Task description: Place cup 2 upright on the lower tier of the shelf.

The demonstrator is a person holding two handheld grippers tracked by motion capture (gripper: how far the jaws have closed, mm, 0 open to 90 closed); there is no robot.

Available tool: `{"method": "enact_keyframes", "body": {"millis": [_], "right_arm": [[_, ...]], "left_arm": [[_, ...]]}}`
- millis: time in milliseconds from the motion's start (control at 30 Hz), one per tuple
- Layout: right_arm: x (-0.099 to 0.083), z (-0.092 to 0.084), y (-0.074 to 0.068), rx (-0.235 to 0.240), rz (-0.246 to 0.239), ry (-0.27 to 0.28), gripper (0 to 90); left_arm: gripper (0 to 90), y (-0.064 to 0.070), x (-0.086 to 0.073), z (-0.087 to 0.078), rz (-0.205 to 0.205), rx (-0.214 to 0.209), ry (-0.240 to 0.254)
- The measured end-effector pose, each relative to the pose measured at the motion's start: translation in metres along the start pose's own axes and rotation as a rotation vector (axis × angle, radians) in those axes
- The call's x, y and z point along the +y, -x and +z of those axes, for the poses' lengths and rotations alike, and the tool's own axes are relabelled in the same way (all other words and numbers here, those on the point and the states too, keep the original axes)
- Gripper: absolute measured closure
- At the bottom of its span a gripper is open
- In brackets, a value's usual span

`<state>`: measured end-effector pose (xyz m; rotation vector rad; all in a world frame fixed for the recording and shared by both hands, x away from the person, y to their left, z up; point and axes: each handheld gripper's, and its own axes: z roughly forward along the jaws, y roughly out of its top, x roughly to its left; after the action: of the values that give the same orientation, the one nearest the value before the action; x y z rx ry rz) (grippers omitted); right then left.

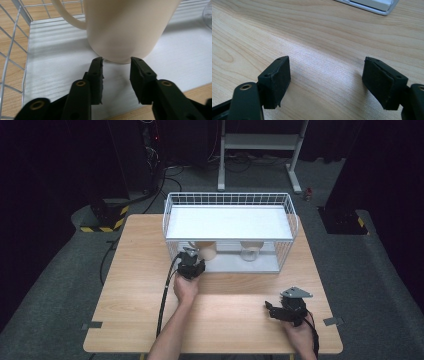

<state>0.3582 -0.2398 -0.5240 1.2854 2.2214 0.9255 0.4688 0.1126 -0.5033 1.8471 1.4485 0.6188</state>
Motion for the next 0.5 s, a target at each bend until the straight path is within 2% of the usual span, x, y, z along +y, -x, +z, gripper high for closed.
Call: {"method": "enact_keyframes", "body": {"millis": [33,67,200,500], "right_arm": [[0.000,0.000,0.000,0.000,0.000,0.000,22.7],[0.000,0.000,0.000,0.000,0.000,0.000,22.7],[0.000,0.000,0.000,0.000,0.000,0.000,22.7],[0.000,0.000,0.000,0.000,0.001,0.000,22.7]], "left_arm": [[58.6,0.000,0.000,-0.001,0.003,-0.015,0.008],[55.7,0.001,0.000,-0.004,-0.001,-0.011,0.003],[50.5,0.004,0.002,-0.013,0.034,-0.042,0.019],[44.7,0.005,0.001,-0.031,0.045,-0.092,0.050]]}}
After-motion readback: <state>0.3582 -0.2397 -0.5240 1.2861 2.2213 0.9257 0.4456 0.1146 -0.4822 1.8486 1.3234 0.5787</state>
